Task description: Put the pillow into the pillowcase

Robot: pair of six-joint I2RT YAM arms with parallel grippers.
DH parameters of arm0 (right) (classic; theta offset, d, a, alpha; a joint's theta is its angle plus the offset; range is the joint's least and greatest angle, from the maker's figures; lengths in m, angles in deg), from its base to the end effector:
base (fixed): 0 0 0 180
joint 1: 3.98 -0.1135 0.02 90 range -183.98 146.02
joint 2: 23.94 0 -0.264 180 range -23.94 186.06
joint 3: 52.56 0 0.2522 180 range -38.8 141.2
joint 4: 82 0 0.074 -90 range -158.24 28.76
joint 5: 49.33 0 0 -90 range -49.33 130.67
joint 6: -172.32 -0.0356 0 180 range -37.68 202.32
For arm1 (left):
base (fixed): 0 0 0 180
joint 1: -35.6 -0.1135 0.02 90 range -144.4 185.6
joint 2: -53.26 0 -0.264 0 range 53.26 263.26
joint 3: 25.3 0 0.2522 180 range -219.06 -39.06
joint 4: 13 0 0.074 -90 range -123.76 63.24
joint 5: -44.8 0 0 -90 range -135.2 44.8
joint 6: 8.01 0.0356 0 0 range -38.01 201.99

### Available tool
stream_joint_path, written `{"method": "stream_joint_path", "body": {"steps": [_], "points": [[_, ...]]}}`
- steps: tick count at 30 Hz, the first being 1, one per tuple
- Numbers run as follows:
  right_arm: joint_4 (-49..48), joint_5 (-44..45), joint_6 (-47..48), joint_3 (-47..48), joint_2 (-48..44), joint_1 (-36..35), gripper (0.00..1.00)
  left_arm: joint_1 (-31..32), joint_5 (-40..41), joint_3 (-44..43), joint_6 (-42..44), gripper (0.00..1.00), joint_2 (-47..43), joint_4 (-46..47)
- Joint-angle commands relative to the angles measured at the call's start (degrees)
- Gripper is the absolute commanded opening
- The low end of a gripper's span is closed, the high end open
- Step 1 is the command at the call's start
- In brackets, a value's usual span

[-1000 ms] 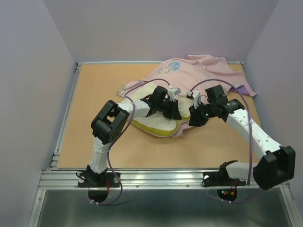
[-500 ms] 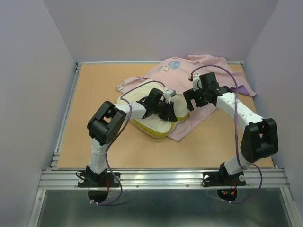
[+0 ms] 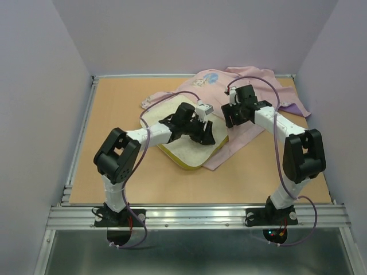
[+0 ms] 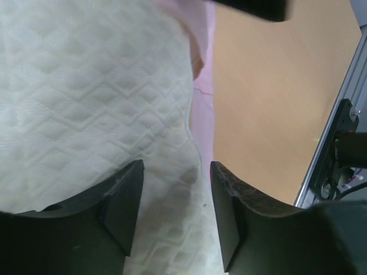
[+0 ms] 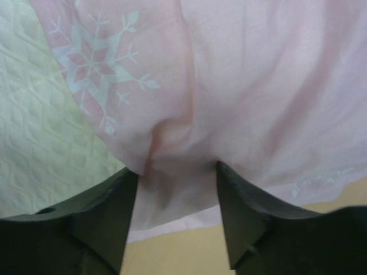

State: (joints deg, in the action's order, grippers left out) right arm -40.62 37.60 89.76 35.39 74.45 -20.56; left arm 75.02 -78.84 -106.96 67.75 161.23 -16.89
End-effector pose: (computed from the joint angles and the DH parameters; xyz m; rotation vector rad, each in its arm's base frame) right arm 0.3582 0.1086 0.2429 -0.5381 2.4192 0.1345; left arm 0.3097 -0.2801 0.2007 0.8485 2.0534 -1.1586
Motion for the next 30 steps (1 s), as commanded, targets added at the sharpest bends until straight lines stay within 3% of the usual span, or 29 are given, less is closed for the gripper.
{"method": "stream_joint_path", "body": {"steps": [1, 3, 8, 11, 12, 15, 18, 20, 26, 30], "points": [[-2.57, -0.71, -0.50, 3.50, 1.10, -0.12, 0.56, 0.48, 5.07, -1.88, 11.06, 0.67, -9.96, -8.88], [-2.57, -1.06, -0.68, 4.29, 1.37, -0.12, 0.41, 0.57, 10.16, -2.41, 12.91, 0.67, -11.71, -13.27], [-2.57, -2.90, -1.02, 5.17, 0.67, -0.12, 0.23, 0.48, 21.51, -0.49, 19.76, 0.66, -10.67, -23.84], [-2.22, -5.18, -1.29, 5.08, -0.04, -0.12, 0.11, -0.48, 19.09, 3.12, 18.47, 0.53, -8.13, -22.80], [-2.04, -7.37, -1.29, 5.00, -0.21, -0.12, 0.02, -1.01, 17.23, 4.60, 17.33, 0.49, -6.20, -21.57], [-0.11, -15.36, -1.20, 5.35, -1.09, -0.12, 0.01, -4.60, 6.96, 6.19, 11.10, 0.33, -3.29, -11.50], [2.17, -26.41, -2.08, 4.91, -2.67, -0.64, 0.01, -6.80, -1.65, 6.73, 3.12, 0.09, -1.97, -1.30], [3.67, -32.15, -2.95, 4.03, -3.38, -2.57, 0.01, -6.99, -3.78, 6.55, 0.19, 0.00, -1.97, 2.59], [6.57, -47.80, -4.28, -3.61, -8.91, -11.28, 0.01, -7.51, -6.87, 5.23, -7.90, 0.00, -0.74, 8.93], [7.53, -46.61, -4.46, -2.66, -8.13, -11.28, 0.01, -7.78, -6.17, 8.03, -9.05, 0.00, -2.31, 10.34]]}}
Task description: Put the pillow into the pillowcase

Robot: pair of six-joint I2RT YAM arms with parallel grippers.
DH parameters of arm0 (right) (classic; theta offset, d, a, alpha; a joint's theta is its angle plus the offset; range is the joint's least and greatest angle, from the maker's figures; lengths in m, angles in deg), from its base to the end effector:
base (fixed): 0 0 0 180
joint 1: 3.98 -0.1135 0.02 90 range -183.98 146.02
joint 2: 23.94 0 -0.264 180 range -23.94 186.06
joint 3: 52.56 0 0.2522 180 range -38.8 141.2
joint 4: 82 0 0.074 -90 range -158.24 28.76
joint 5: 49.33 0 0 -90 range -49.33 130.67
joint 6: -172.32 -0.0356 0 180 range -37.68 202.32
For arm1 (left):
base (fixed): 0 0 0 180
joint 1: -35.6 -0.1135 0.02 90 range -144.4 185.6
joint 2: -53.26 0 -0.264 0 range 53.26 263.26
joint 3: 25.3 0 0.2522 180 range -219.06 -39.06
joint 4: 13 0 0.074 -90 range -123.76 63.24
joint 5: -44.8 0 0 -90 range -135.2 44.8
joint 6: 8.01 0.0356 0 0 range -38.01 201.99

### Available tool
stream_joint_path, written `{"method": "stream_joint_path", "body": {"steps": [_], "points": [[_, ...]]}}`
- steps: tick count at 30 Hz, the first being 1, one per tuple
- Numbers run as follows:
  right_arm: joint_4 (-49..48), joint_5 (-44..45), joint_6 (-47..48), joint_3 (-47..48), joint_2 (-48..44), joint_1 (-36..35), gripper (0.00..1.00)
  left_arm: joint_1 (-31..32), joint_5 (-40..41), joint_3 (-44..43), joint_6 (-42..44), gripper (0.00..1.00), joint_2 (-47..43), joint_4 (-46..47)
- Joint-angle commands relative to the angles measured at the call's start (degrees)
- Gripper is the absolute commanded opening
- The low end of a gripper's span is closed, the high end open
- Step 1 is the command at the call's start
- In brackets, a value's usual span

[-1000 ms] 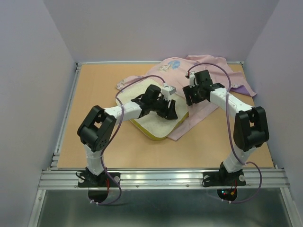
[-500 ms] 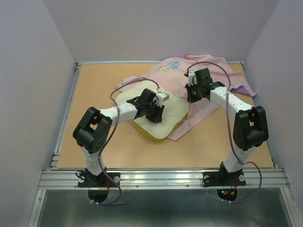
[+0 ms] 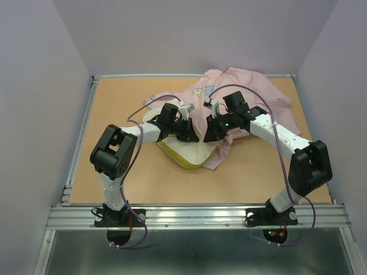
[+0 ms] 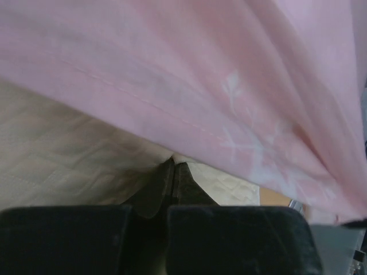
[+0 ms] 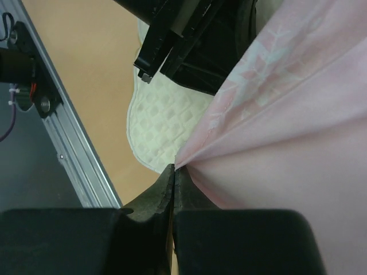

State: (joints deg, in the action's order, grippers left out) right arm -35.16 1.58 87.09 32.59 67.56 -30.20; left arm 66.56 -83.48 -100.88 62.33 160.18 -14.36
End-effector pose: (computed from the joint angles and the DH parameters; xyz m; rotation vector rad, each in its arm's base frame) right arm 0.2937 0.1697 0.2681 -0.9356 2.2891 1.0087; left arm 0.3300 -0.2237 0.1798 0.6362 2.1635 -1.2127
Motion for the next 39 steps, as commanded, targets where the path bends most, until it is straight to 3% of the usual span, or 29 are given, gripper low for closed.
{"method": "stream_joint_path", "body": {"steps": [1, 9, 12, 14, 16, 18, 21, 25, 30, 39], "points": [[2.08, -9.52, -1.18, 0.32, -1.07, -1.30, 0.01, 0.59, -1.27, 2.49, -3.80, 0.00, -1.53, 7.90], [2.95, -5.39, 1.20, -5.73, -0.01, 1.78, 0.01, 0.24, -1.35, 6.19, -5.74, 0.00, -4.43, 10.18], [5.93, -3.90, 3.74, -4.61, -0.36, 1.96, 0.20, 0.24, -0.83, 5.75, -4.43, 0.00, -4.78, 9.14], [9.97, -1.35, 5.32, -1.01, -0.80, 2.66, 0.49, 0.33, -0.30, 4.96, -0.74, 0.00, -5.75, 5.45], [11.04, 0.84, 6.21, 5.58, -1.41, 4.85, 0.71, 0.24, 1.01, 4.87, 2.68, 0.08, -7.76, 0.81], [10.87, 2.96, 6.56, 12.50, -1.33, 6.53, 0.80, 0.24, 2.15, 5.57, 8.13, 0.22, -11.18, -1.93], [9.21, 9.72, 6.48, 19.45, 1.38, 6.53, 0.81, 0.24, 3.91, 8.55, 13.23, 0.45, -17.58, -4.49], [7.09, 20.26, 4.37, 24.83, 8.24, 6.44, 0.80, 0.24, 6.89, 10.05, 16.14, 0.58, -24.45, -6.69], [4.37, 23.62, 2.87, 32.22, 18.59, 5.04, 0.76, -1.51, 14.27, 8.82, 17.37, 0.61, -24.39, -12.13], [-2.31, 28.98, -0.55, 41.89, 29.25, 3.63, 0.71, -7.66, 22.71, 5.75, 18.78, 0.61, -18.42, -12.32]]}}
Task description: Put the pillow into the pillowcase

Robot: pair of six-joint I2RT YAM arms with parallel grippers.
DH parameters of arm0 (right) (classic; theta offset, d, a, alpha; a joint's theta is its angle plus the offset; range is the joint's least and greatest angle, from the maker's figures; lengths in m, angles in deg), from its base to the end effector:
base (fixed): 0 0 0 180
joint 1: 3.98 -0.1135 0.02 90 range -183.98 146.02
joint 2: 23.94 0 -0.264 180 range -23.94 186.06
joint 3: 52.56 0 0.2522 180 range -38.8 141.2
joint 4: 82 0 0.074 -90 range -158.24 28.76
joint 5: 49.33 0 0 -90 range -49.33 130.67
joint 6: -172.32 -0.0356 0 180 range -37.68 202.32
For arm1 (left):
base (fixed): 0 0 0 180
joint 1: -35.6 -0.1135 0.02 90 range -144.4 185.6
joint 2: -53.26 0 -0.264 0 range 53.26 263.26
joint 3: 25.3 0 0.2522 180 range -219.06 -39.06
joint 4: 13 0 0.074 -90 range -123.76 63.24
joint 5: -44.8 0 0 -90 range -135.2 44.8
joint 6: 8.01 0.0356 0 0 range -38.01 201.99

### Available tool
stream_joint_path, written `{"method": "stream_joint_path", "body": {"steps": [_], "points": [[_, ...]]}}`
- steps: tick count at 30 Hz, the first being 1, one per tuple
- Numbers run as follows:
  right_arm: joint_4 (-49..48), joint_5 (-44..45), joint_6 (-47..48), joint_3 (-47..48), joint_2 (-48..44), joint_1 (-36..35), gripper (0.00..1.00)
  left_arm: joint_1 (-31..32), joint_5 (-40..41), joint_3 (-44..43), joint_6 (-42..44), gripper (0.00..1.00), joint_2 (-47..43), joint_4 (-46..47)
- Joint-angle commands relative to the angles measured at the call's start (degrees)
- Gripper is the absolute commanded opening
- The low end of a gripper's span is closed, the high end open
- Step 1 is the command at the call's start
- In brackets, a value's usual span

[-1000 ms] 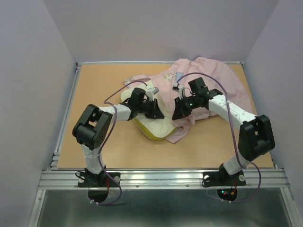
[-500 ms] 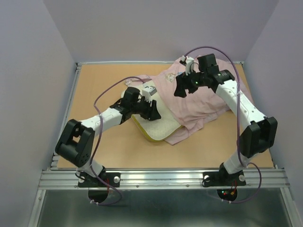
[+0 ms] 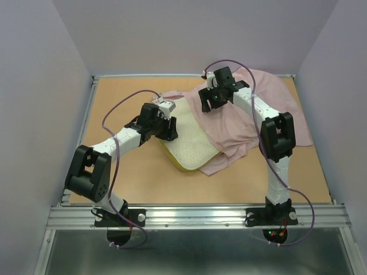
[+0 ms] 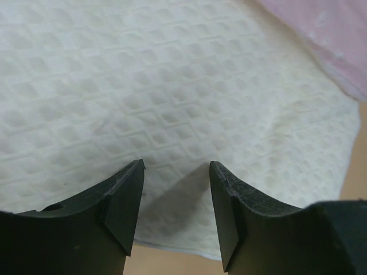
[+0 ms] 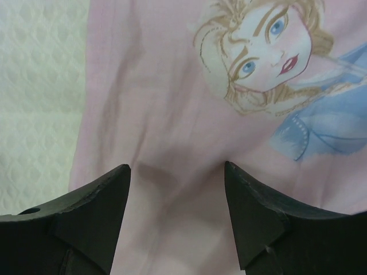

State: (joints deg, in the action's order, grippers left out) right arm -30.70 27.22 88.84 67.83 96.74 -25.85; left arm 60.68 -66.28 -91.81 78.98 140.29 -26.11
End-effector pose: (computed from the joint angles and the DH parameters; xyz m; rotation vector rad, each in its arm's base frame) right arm 0.4372 0.1844 0.2542 -0.7065 2.3778 0.4049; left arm 0.2951 -0.1522 0.2294 0.6308 2.0988 -0.6772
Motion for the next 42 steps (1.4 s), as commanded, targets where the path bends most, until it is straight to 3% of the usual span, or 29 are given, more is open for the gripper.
{"method": "stream_joint_path", "body": {"steps": [1, 12, 15, 16, 17, 18, 22, 25, 29, 32, 40, 42], "points": [[-7.13, 3.69, -2.65, 6.92, 0.86, -0.81, 0.71, -2.14, 5.87, -3.84, 2.39, 0.61, 2.18, -1.17], [-10.99, 5.89, -4.94, 7.89, 8.42, -3.18, 0.65, -3.11, 7.72, -8.86, 1.51, 0.60, 11.06, -1.88], [-12.31, 5.64, -5.20, 7.98, 10.27, -3.18, 0.40, -3.11, 6.58, -9.04, 1.34, 0.56, 12.29, -1.70], [-12.49, 4.85, -5.38, 8.07, 10.27, -3.18, 0.12, -3.11, 6.23, -8.95, 1.34, 0.55, 12.38, -1.35], [-12.49, 2.06, -5.64, 8.07, 9.93, -3.18, 0.03, -3.11, 5.88, -8.86, 1.42, 0.49, 12.55, -1.26], [-12.49, 0.81, -6.08, 7.89, 9.49, -3.62, 0.01, -3.11, 5.27, -8.86, 1.51, 0.45, 12.64, -1.00], [-12.58, -8.22, -6.35, 6.06, 3.09, -6.86, 0.01, -3.11, 1.14, -7.90, 0.81, 0.29, 12.47, 2.07], [-12.49, -15.52, -9.32, 5.26, 0.61, -9.59, 0.01, -3.20, -2.37, -7.54, -0.86, 0.24, 11.94, 4.18], [-12.49, -31.50, -14.87, 2.29, -2.02, -12.66, 0.00, -3.28, -6.60, -7.37, -3.58, 0.13, 11.42, 7.43], [-12.58, -35.33, -16.63, -1.78, -5.10, -15.13, 0.00, -4.25, -10.20, -5.96, -6.74, 0.00, 9.92, 10.33], [-12.49, -21.88, -13.82, -3.28, -3.44, -9.25, 0.01, -8.38, -16.26, 1.85, -14.48, 0.00, 5.62, 16.05], [-12.14, -18.82, -11.46, -1.35, -0.90, -8.28, 0.06, -8.56, -17.85, 3.53, -15.19, 0.19, 4.30, 17.11]]}}
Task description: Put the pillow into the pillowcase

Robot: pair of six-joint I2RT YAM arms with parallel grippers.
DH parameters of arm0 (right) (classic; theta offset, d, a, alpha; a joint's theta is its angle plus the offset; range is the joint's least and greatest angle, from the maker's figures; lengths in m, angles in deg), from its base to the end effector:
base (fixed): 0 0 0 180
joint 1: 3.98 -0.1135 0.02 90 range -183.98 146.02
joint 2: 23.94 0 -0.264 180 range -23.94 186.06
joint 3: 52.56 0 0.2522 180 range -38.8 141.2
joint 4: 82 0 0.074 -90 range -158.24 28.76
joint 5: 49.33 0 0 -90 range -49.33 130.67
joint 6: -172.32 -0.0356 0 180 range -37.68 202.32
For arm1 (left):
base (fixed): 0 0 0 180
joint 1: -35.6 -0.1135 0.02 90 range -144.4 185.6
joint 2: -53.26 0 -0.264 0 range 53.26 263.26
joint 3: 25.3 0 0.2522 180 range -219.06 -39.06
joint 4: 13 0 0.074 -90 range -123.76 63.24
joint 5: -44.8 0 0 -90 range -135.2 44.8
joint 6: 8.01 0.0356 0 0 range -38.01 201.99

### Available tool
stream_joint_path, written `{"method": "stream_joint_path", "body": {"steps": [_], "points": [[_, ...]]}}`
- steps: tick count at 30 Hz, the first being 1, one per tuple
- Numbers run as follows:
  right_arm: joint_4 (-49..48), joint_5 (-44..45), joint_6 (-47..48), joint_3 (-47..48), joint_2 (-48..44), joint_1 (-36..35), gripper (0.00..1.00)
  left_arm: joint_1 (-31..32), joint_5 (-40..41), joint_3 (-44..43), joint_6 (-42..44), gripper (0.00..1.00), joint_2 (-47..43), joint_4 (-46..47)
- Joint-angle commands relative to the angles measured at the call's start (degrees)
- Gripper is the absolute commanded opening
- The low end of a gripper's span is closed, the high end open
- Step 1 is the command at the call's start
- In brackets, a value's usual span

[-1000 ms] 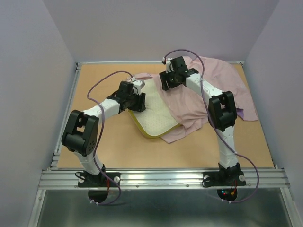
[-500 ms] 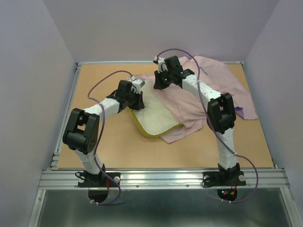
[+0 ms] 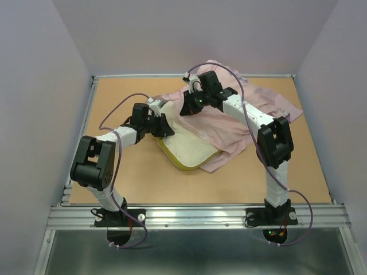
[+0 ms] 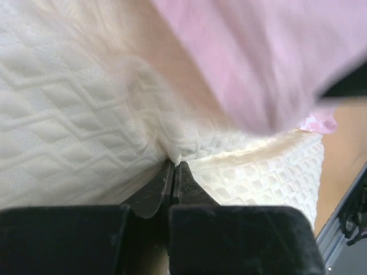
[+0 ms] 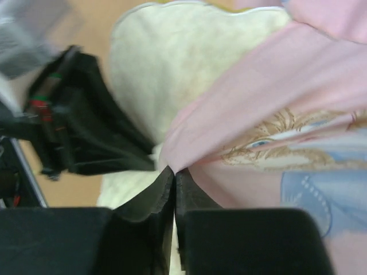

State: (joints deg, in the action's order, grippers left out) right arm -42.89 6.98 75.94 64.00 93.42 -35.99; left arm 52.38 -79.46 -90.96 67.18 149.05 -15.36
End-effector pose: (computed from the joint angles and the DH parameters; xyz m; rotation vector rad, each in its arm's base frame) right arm 0.3906 0.2675 0.2780 -0.8296 2.1761 1.0136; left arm 0.3312 -0.1208 0.1940 0.4000 2.1408 -0.9576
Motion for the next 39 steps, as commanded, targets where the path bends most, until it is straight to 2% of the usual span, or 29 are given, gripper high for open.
{"method": "stream_joint_path", "body": {"steps": [1, 2, 4, 5, 6, 8, 9, 10, 11, 12, 13, 14, 16, 17, 18, 21, 25, 28, 29, 31, 32, 33, 35, 36, 39], "points": [[0.49, 2.48, 2.58, 3.27, 3.13, 1.95, 0.13, -0.25, -4.41, 2.85, -3.30, 0.30, -4.47, 6.01], [1.19, 3.19, 3.20, 3.98, 3.40, 2.04, 0.38, -0.34, -4.15, 2.33, -2.78, 0.40, -5.69, 4.44], [3.03, 3.72, 3.38, 4.16, 1.74, 2.91, 0.68, -0.25, -3.89, 0.32, 2.05, 0.47, -8.14, 0.66], [3.39, 4.07, 3.64, 3.55, 0.25, 3.27, 0.72, -0.25, -3.62, -1.52, 4.41, 0.54, -9.12, -3.45], [3.66, 4.77, 3.91, 2.24, -1.94, 3.88, 0.75, -0.16, -3.19, -2.32, 6.70, 0.62, -10.35, -5.32], [3.93, 7.91, 5.84, -3.03, -12.71, 4.41, 0.78, 2.64, 1.80, -5.30, 16.88, 0.86, -13.86, -11.29], [3.92, 9.68, 5.84, -5.22, -12.77, 4.59, 0.80, 4.39, 1.83, -6.10, 20.22, 0.87, -14.74, -14.27], [4.01, 10.92, 7.93, -7.16, -18.25, 4.67, 0.81, 9.10, 6.88, -6.63, 26.70, 0.87, -15.97, -17.87], [4.19, 12.06, 7.78, -9.62, -20.48, 4.76, 0.81, 11.41, 8.67, -6.72, 29.02, 0.88, -16.42, -19.03], [4.71, 14.33, 7.17, -14.25, -22.59, 5.20, 0.82, 14.57, 12.95, -6.03, 31.13, 0.99, -16.68, -19.57], [5.50, 15.05, 7.08, -16.65, -26.36, 5.55, 0.82, 17.39, 15.25, -5.67, 33.77, 0.99, -16.51, -19.92], [6.29, 16.89, 6.90, -18.59, -27.87, 5.90, 0.82, 23.24, 16.76, -5.58, 35.27, 0.99, -16.08, -21.05], [7.96, 16.30, 4.20, -24.30, -30.25, 10.10, 0.82, 27.94, 22.11, -5.58, 36.25, 0.99, -13.63, -21.16], [8.32, 15.07, 2.61, -25.88, -32.09, 12.73, 0.82, 30.40, 23.35, -5.84, 36.86, 0.99, -12.39, -21.59], [8.67, 10.88, 1.20, -27.73, -32.72, 18.76, 0.82, 33.64, 24.58, -6.80, 37.74, 0.99, -11.16, -21.77], [14.09, 8.82, -0.84, -32.31, -33.51, 26.09, 0.83, 39.01, 31.51, -8.30, 38.27, 0.99, -5.46, -21.42], [17.19, 10.74, -1.36, -36.00, -36.14, 29.37, 0.83, 40.88, 38.03, -10.41, 38.02, 0.99, 2.19, -21.95], [17.46, 12.51, -3.73, -40.47, -37.91, 29.99, 0.82, 40.79, 39.89, -12.34, 36.17, 0.86, 6.77, -22.21], [17.55, 12.42, -4.52, -41.79, -37.91, 30.25, 0.81, 40.53, 39.45, -13.48, 35.64, 0.71, 7.13, -22.12], [17.55, 12.25, -6.72, -43.91, -38.00, 30.86, 0.80, 39.92, 36.56, -14.71, 33.72, 0.54, 7.22, -22.21], [17.46, 11.64, -7.16, -45.57, -38.00, 31.30, 0.79, 38.78, 32.54, -16.64, 32.92, 0.38, 6.87, -22.47], [17.37, 11.20, -7.42, -46.11, -37.91, 31.31, 0.79, 37.90, 32.50, -17.53, 32.04, 0.30, 6.43, -22.73], [17.11, 8.49, -8.04, -47.34, -36.77, 31.39, 0.79, 35.10, 26.02, -20.42, 30.03, 0.15, 5.03, -23.09], [16.50, 6.47, -8.22, -49.52, -36.07, 31.31, 0.79, 34.21, 23.91, -21.39, 29.32, 0.08, 4.67, -23.26], [8.79, 1.54, -11.11, -54.71, -34.83, 31.31, 0.80, 32.01, 17.93, -25.34, 27.65, 0.00, 5.37, -25.10]]}}
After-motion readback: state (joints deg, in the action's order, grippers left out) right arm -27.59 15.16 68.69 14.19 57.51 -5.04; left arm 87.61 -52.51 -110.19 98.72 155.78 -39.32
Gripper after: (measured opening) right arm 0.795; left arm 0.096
